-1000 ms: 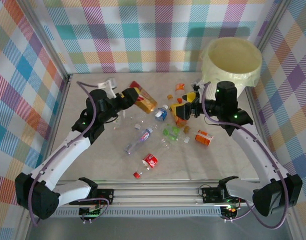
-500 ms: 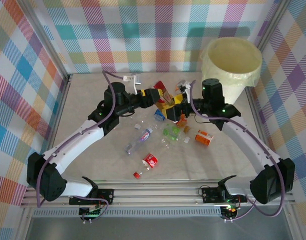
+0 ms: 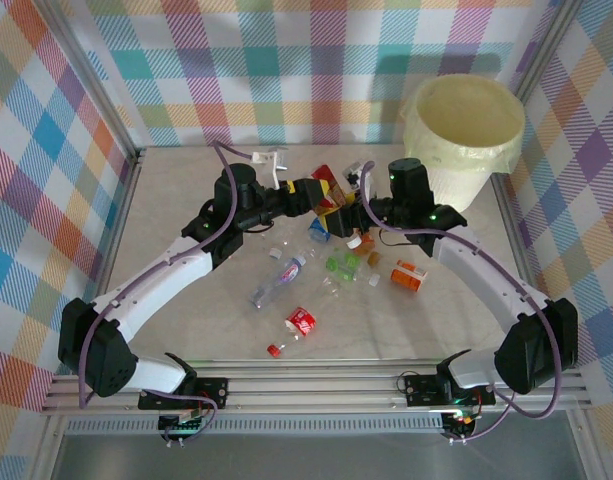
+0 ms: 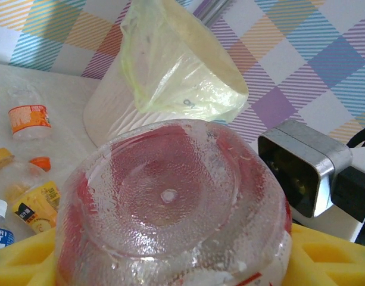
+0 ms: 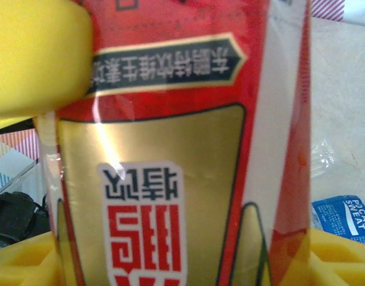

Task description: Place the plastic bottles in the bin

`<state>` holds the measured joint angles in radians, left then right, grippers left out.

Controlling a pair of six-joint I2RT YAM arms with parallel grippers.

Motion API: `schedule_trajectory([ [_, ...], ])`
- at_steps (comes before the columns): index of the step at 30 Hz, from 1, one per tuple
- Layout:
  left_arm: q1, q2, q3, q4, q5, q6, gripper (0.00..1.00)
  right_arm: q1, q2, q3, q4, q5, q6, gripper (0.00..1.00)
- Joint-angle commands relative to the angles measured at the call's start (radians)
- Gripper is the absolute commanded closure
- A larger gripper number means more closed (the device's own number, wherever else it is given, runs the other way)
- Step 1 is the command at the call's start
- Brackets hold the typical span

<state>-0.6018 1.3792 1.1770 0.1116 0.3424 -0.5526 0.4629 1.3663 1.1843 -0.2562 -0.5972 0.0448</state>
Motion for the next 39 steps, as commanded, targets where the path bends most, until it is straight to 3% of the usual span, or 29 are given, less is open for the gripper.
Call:
schedule_trajectory([
  [1, -0.013, -0.013, 0.033, 0.022, -0.004, 0.025, 0.45, -0.001, -0.03, 0.026, -0.014, -0.015, -0.006, 0.4],
  [16, -0.012, -0.02, 0.075, -0.118, -0.141, 0.039, 0.3, -0.016, -0.056, 0.019, -0.037, 0.059, -0.08, 0.64],
  [18, -0.013, -0.024, 0.088, -0.156, -0.178, 0.043, 0.2, -0.026, -0.053, 0.025, -0.041, 0.082, -0.081, 0.65],
  [20, -0.013, -0.032, 0.103, -0.21, -0.231, 0.05, 0.0, -0.04, -0.055, 0.033, -0.049, 0.109, -0.086, 0.65],
  [26, -0.013, -0.122, 0.12, -0.381, -0.457, 0.072, 0.0, -0.136, -0.054, 0.097, -0.105, 0.222, -0.102, 0.67],
  [32, -0.012, -0.219, 0.053, -0.537, -0.796, 0.017, 0.0, -0.305, 0.0, 0.256, -0.115, 0.249, -0.044, 0.68],
  [39, -0.012, -0.301, -0.06, -0.559, -0.901, 0.017, 0.0, -0.455, 0.179, 0.536, -0.162, 0.316, -0.001, 0.68],
])
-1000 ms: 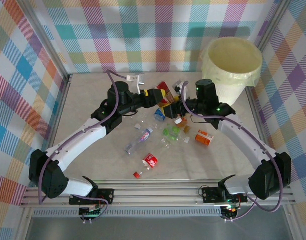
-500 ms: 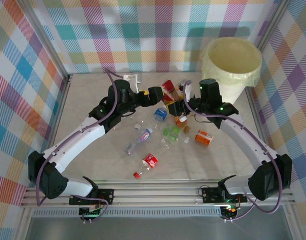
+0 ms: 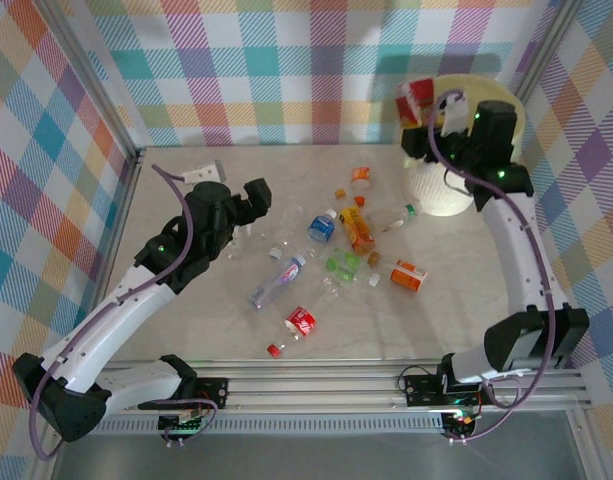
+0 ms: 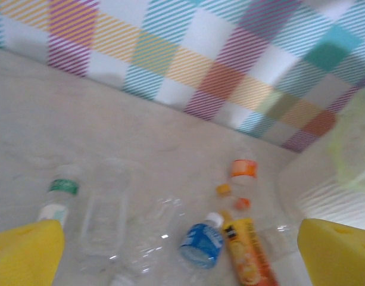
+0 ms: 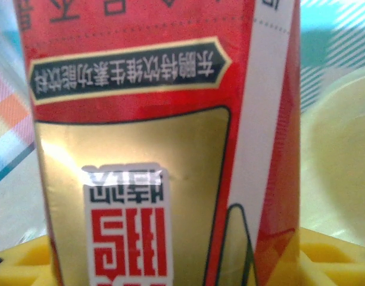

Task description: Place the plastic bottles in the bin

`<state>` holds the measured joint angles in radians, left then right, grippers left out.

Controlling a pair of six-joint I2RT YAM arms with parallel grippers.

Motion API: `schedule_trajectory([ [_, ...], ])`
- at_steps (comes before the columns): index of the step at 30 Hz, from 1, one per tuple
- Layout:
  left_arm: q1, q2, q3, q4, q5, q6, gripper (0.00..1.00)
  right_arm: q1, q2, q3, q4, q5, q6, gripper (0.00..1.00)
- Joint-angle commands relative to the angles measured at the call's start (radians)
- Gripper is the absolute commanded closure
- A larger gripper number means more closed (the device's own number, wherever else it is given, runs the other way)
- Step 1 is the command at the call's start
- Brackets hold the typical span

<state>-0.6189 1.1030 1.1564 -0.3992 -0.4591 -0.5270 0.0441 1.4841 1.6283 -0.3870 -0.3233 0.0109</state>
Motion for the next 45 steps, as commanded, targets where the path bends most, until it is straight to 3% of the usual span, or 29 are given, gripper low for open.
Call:
schedule_trajectory([
  [1, 0.007, -0.032, -0.049, -0.051, -0.105, -0.012, 0.0, -0.052, 0.092, 0.135, -0.043, 0.053, 0.042, 0.68],
  [5, 0.008, -0.057, -0.073, -0.079, -0.118, -0.018, 0.0, -0.106, 0.227, 0.306, -0.127, 0.122, 0.066, 0.67],
  [8, 0.008, -0.074, -0.095, -0.081, -0.133, -0.021, 0.0, -0.138, 0.287, 0.332, -0.08, 0.182, 0.087, 0.65],
  [12, 0.007, -0.092, -0.151, -0.011, -0.088, 0.013, 0.0, -0.183, 0.406, 0.474, -0.11, 0.172, 0.138, 0.65],
  [15, 0.007, -0.085, -0.168, -0.016, -0.087, 0.01, 0.0, -0.187, 0.498, 0.575, -0.185, 0.206, 0.141, 0.64],
  [17, 0.007, -0.079, -0.18, -0.014, -0.076, -0.007, 0.0, -0.188, 0.527, 0.555, -0.161, 0.233, 0.143, 0.64],
  [21, 0.007, -0.056, -0.192, -0.004, 0.057, -0.03, 0.0, -0.188, 0.611, 0.631, -0.201, 0.276, 0.133, 0.61],
  [30, 0.008, -0.071, -0.26, -0.025, 0.039, -0.119, 0.0, -0.187, 0.8, 0.92, -0.431, 0.296, 0.109, 0.54],
  [45, 0.007, -0.051, -0.256, -0.033, 0.048, -0.134, 0.0, -0.184, 0.763, 0.872, -0.446, 0.185, 0.101, 0.29],
])
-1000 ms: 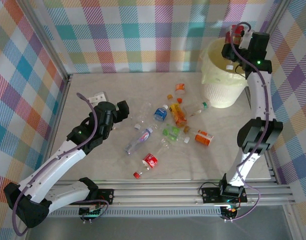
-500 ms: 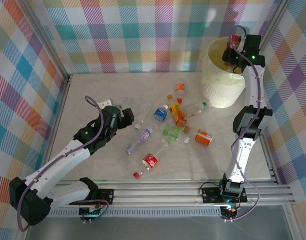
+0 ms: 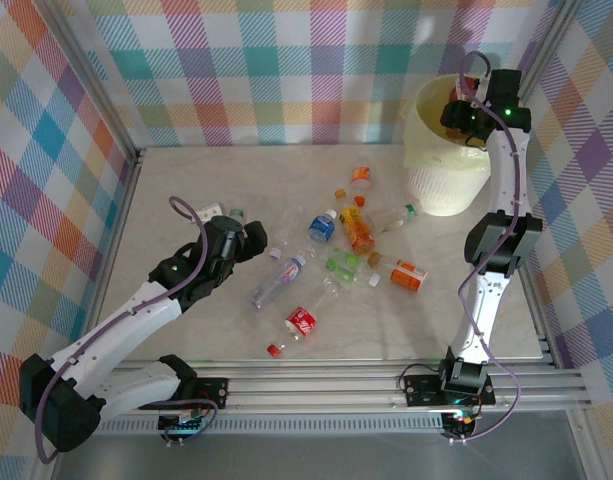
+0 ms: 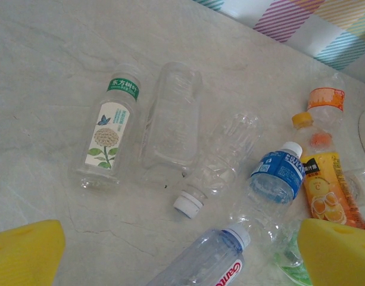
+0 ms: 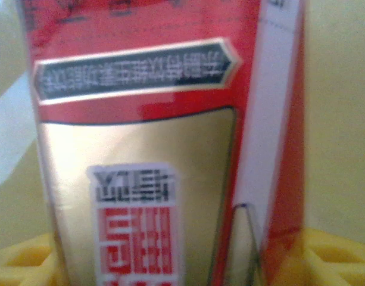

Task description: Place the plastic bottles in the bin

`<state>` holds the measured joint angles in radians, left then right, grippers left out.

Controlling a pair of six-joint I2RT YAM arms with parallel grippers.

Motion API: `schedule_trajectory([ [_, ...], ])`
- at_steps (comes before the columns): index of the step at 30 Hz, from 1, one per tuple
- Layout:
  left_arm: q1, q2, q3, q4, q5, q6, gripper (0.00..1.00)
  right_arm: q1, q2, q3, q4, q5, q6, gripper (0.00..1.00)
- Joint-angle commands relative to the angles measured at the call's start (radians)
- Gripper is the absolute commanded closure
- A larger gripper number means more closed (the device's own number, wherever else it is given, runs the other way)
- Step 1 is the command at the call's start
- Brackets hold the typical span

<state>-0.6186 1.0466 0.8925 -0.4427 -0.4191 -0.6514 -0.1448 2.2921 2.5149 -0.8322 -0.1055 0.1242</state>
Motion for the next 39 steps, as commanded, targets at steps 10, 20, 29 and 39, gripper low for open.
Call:
schedule_trajectory([
  [10, 0.007, 0.036, 0.027, -0.001, 0.011, -0.008, 0.0, 0.005, -0.135, -0.018, -0.007, 0.005, -0.014, 0.17],
  [20, 0.007, 0.043, 0.03, 0.005, -0.025, -0.009, 0.0, 0.005, -0.284, -0.104, 0.006, 0.006, -0.029, 0.0],
  [29, 0.007, 0.061, 0.022, 0.051, -0.052, -0.046, 0.0, 0.061, -0.672, -0.593, 0.098, -0.144, -0.001, 0.0],
  [39, 0.008, 0.081, 0.02, 0.087, -0.093, -0.075, 0.0, 0.246, -0.996, -1.14, 0.16, -0.055, -0.061, 0.0],
])
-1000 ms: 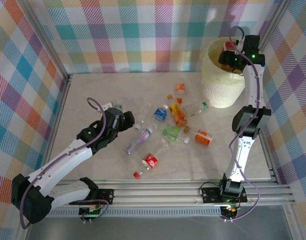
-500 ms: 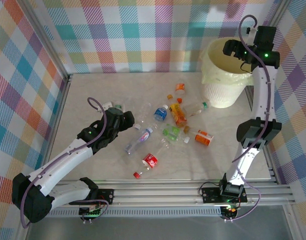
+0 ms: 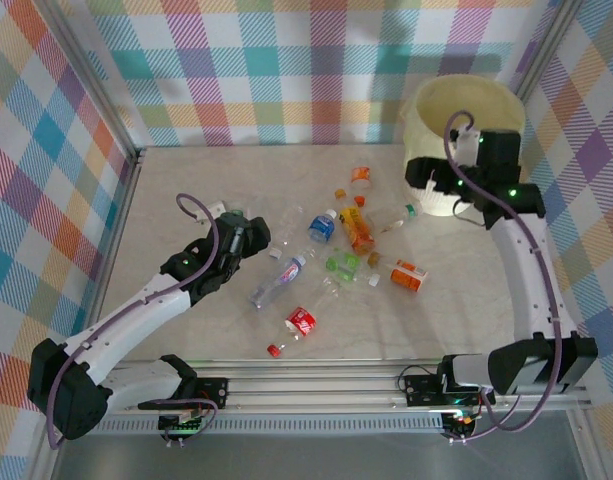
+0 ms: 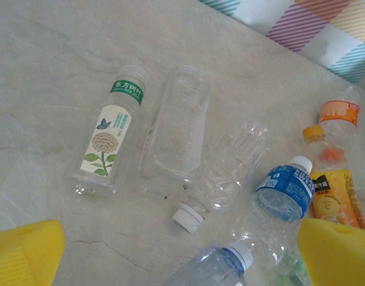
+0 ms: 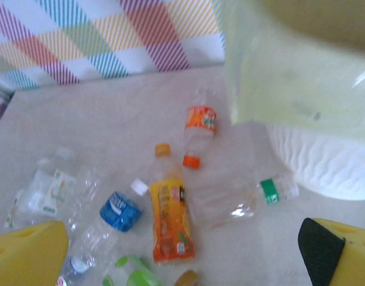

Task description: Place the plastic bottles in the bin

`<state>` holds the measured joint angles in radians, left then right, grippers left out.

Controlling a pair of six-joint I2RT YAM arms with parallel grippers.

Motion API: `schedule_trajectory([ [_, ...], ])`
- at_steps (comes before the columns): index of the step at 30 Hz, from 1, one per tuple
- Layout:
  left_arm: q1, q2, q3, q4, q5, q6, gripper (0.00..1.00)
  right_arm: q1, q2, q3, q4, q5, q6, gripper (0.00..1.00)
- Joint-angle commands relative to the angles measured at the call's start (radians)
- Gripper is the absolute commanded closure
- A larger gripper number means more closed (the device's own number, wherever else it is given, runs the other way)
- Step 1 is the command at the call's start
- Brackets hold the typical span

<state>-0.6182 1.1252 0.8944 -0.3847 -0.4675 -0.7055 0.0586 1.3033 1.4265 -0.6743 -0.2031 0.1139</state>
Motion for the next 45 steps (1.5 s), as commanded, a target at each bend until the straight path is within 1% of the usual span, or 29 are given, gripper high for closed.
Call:
schedule_trajectory([
  [1, 0.008, 0.002, 0.016, 0.032, -0.055, -0.025, 0.0, 0.063, -0.007, -0.067, -0.031, 0.045, -0.092, 0.0],
  [3, 0.008, 0.001, 0.015, 0.038, -0.077, -0.031, 0.0, 0.093, 0.0, -0.092, -0.109, 0.021, -0.195, 0.0],
  [4, 0.008, 0.004, 0.015, 0.04, -0.089, -0.033, 0.0, 0.107, 0.007, -0.102, -0.16, 0.004, -0.275, 0.0],
  [6, 0.008, 0.007, 0.015, 0.045, -0.112, -0.037, 0.0, 0.131, 0.027, -0.118, -0.231, 0.012, -0.355, 0.0],
  [10, 0.014, 0.018, 0.016, 0.063, -0.14, -0.04, 0.0, 0.165, 0.066, -0.164, -0.302, 0.015, -0.46, 0.0],
  [13, 0.02, 0.031, 0.02, 0.073, -0.133, -0.041, 0.0, 0.21, 0.108, -0.196, -0.314, 0.077, -0.533, 0.0],
  [16, 0.024, 0.045, 0.033, 0.065, -0.124, -0.041, 0.0, 0.221, 0.178, -0.201, -0.346, 0.114, -0.584, 0.0],
  [21, 0.031, 0.057, 0.046, 0.041, -0.111, -0.04, 0.0, 0.222, 0.252, -0.241, -0.293, 0.093, -0.602, 0.04],
  [25, 0.035, 0.052, 0.054, 0.014, -0.107, -0.04, 0.0, 0.222, 0.3, -0.28, -0.224, 0.201, -0.616, 0.07],
  [26, 0.035, 0.048, 0.052, 0.01, -0.107, -0.043, 0.0, 0.222, 0.307, -0.288, -0.21, 0.21, -0.621, 0.13],
  [27, 0.035, 0.043, 0.052, 0.005, -0.11, -0.046, 0.0, 0.222, 0.318, -0.293, -0.201, 0.22, -0.623, 0.17],
  [29, 0.037, 0.038, 0.047, 0.0, -0.111, -0.052, 0.0, 0.224, 0.339, -0.3, -0.189, 0.241, -0.628, 0.18],
  [30, 0.038, 0.036, 0.045, -0.002, -0.109, -0.057, 0.0, 0.225, 0.348, -0.307, -0.187, 0.251, -0.636, 0.16],
  [32, 0.04, 0.033, 0.044, -0.008, -0.105, -0.064, 0.0, 0.227, 0.361, -0.323, -0.178, 0.276, -0.653, 0.15],
  [39, 0.043, 0.03, 0.046, -0.019, -0.099, -0.069, 0.0, 0.23, 0.404, -0.366, -0.114, 0.314, -0.667, 0.21],
  [42, 0.043, 0.028, 0.043, -0.019, -0.098, -0.068, 0.0, 0.23, 0.423, -0.371, -0.09, 0.311, -0.648, 0.23],
  [45, 0.043, 0.027, 0.04, -0.019, -0.096, -0.07, 0.0, 0.23, 0.458, -0.37, -0.087, 0.335, -0.618, 0.25],
])
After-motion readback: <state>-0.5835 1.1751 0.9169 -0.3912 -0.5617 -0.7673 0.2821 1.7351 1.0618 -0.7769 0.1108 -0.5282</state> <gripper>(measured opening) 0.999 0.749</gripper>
